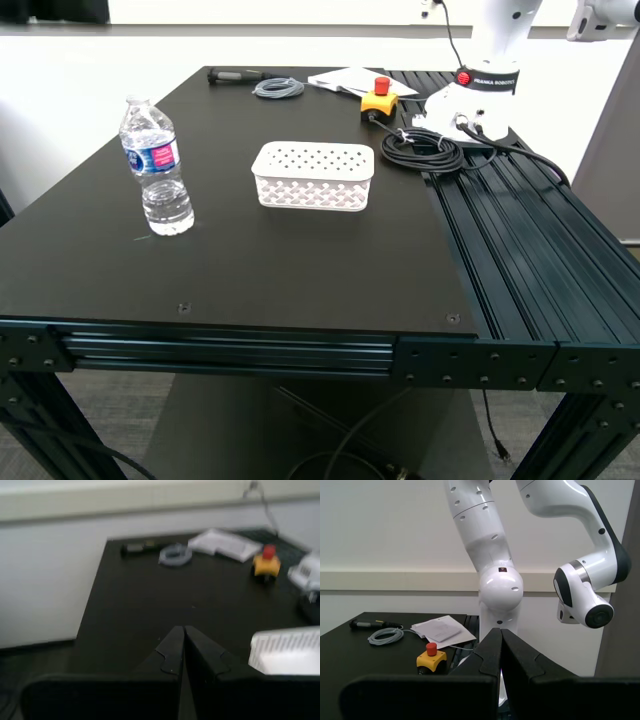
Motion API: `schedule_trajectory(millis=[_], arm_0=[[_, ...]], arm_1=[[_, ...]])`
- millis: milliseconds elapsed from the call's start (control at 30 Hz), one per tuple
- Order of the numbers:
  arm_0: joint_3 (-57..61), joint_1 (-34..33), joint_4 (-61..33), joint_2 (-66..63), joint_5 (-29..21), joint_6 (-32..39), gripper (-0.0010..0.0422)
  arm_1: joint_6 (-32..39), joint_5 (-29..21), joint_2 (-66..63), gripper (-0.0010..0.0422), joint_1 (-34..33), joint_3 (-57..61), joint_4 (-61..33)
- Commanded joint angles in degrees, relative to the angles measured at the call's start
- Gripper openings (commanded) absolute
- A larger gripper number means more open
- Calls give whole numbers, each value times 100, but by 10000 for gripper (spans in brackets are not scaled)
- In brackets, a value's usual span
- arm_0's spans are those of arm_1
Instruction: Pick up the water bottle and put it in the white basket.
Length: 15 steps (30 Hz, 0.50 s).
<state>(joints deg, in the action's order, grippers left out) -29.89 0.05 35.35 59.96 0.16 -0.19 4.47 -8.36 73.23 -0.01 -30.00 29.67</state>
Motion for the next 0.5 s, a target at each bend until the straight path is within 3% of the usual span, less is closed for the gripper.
schedule_trajectory(millis=[33, 200, 367, 500], arm_0=[[-7, 0, 15, -2, -4, 15, 1], [-7, 0, 17, -2, -4, 15, 1], [-7, 0, 17, -2, -4, 15, 1], [-7, 0, 15, -2, -4, 15, 1]], arm_1=[[367, 358, 162, 2, 7, 13, -640], [382, 114, 131, 53, 2, 24, -935], [101, -503, 144, 180, -2, 24, -1134], [42, -420, 153, 285, -2, 127, -1327]])
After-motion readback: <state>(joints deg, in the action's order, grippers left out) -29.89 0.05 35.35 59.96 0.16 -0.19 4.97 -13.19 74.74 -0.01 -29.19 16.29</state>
